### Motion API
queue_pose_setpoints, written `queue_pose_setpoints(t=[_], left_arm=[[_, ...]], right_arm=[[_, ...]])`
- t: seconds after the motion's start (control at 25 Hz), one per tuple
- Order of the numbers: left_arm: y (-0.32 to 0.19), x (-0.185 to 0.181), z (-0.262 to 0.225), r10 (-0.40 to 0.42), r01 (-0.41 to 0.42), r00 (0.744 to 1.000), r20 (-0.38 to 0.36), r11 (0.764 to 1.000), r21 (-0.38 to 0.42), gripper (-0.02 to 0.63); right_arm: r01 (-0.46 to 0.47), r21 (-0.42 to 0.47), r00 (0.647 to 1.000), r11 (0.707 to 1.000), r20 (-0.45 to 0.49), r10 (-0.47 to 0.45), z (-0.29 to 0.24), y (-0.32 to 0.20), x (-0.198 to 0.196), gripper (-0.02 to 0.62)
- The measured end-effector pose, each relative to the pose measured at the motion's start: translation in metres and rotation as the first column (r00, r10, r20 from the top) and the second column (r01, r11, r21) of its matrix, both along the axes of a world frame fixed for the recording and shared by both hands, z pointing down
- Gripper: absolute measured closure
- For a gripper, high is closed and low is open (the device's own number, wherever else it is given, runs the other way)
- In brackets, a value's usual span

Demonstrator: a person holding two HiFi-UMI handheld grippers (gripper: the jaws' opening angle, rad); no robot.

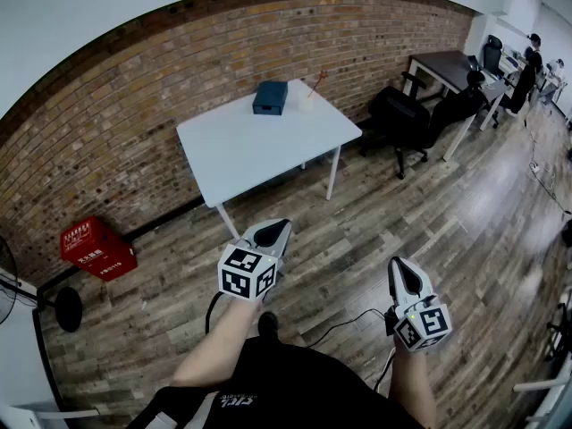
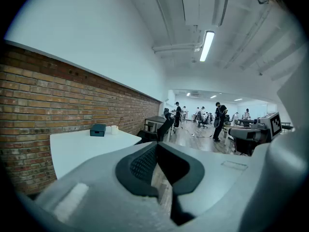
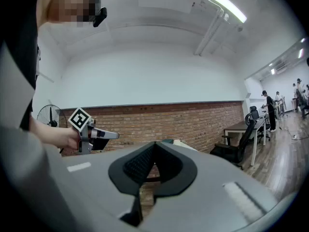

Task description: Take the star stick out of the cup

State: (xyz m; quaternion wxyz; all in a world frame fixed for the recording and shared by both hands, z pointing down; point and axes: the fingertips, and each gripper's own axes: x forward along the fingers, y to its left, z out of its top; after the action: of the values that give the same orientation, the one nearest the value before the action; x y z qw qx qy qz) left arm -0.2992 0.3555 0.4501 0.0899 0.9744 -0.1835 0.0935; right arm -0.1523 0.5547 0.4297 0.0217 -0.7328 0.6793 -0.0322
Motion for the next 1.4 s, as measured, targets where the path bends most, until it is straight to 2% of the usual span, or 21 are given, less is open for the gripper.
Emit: queue_pose_setpoints(t=[0.44,0.56,0.68,0.92,1.16,1.4], left_arm=[[-0.011,0.007,0.003,0.009,-0.009,1.000,0.003,1.000,0.000,0.603],[-0.023,0.011,0.002,0.018,-0.018,1.000,0.006,1.000,0.012,0.603],[-0.046,0.015,0.010,0.012,-0.012,1.000,0.007,1.000,-0.015,0.603],[-0.104,0.063,0.031,0.052,-0.052,0.999,-0.004,0.997,-0.052,0.603],[-0.172,0.131,0.037,0.128,-0.129,0.992,-0.011,0.987,-0.099,0.603],[-0.219,0.186,0.028,0.211,-0.210,0.978,-0.005,0.974,-0.078,0.603]], right_arm=[[0.018,-0.024,0.999,1.000,-0.029,-0.019,0.005,-0.008,0.000,0.597],[0.027,-0.047,1.000,0.999,-0.003,-0.027,0.012,-0.018,0.006,0.595],[0.034,-0.093,0.999,0.995,0.006,-0.034,0.027,-0.033,0.011,0.595],[0.011,-0.135,0.999,0.991,0.035,-0.006,0.044,-0.090,0.044,0.594],[-0.011,-0.175,0.999,0.985,0.034,0.017,0.044,-0.165,0.086,0.594],[0.008,-0.205,0.998,0.979,0.065,0.006,0.049,-0.230,0.116,0.594]])
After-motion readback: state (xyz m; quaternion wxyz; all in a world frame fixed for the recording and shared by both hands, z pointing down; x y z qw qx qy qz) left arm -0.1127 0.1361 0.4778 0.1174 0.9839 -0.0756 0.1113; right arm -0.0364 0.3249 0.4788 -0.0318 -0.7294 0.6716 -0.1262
